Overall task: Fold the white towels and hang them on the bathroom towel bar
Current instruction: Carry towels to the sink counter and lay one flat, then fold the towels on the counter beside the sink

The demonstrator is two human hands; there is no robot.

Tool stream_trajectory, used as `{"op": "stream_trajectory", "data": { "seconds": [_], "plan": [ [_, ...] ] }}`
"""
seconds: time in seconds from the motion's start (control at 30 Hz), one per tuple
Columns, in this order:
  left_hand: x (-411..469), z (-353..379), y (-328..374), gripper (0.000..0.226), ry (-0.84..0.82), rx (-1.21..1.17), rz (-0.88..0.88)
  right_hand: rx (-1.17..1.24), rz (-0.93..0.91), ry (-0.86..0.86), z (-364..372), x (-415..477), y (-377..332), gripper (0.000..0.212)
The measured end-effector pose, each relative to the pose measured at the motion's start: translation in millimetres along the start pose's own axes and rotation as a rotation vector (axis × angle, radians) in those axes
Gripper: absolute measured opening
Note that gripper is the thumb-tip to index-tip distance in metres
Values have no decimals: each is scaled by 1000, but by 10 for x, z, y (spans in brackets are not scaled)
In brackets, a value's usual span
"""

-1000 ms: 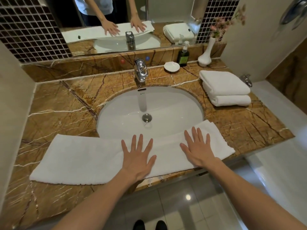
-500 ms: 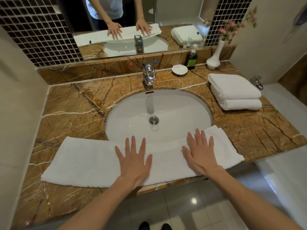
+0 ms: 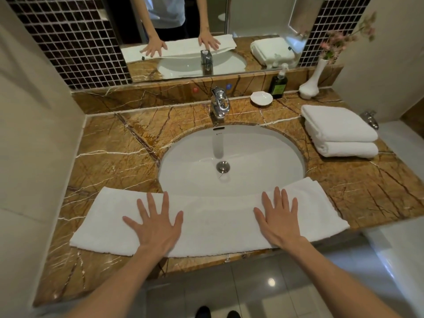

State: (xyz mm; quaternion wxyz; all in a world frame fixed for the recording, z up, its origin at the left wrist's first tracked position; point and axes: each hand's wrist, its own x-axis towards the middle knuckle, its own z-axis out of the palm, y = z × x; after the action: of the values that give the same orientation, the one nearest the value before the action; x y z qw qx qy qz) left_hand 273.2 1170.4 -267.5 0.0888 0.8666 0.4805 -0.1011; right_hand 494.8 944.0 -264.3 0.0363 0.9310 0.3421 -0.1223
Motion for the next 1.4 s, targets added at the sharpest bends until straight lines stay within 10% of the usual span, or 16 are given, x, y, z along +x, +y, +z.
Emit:
{"op": "stream_trajectory", "data": {
  "seconds": [0.73,0.97,1.4],
  "plan": [
    [172,-605,2088,51,-37,-77,760,93,108,157,-862,4,953,52],
    [203,-768,3444,56,-138,-206,709,59,116,220,-1120,433,1877,35],
    [415,-924,4777,63,-238,-495,519,308,145,-41,-1461,1265,3085,66]
  ]
}}
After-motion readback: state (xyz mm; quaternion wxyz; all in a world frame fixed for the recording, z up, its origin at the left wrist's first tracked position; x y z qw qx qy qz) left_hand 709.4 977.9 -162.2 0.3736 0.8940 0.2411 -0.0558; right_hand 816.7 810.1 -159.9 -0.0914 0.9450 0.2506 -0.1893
